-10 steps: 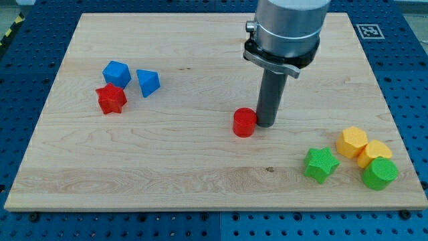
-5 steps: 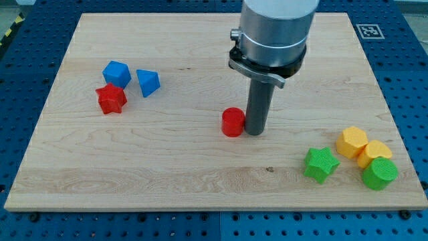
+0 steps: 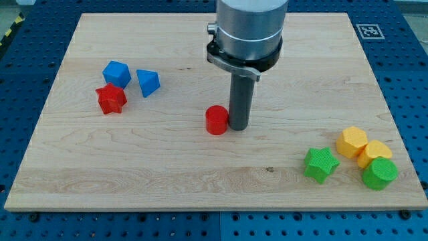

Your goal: Move red circle into the red star

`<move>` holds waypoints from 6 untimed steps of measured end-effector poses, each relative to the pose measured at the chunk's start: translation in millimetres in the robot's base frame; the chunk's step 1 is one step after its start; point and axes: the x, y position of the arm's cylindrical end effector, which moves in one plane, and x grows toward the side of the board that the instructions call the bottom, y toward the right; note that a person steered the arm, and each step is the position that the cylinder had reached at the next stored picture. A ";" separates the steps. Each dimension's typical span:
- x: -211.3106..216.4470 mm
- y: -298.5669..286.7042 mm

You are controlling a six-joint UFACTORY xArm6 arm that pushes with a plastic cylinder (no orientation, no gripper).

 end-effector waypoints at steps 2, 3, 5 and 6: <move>10.4 -46.7; 10.3 -75.4; -13.7 -85.8; -20.8 -102.2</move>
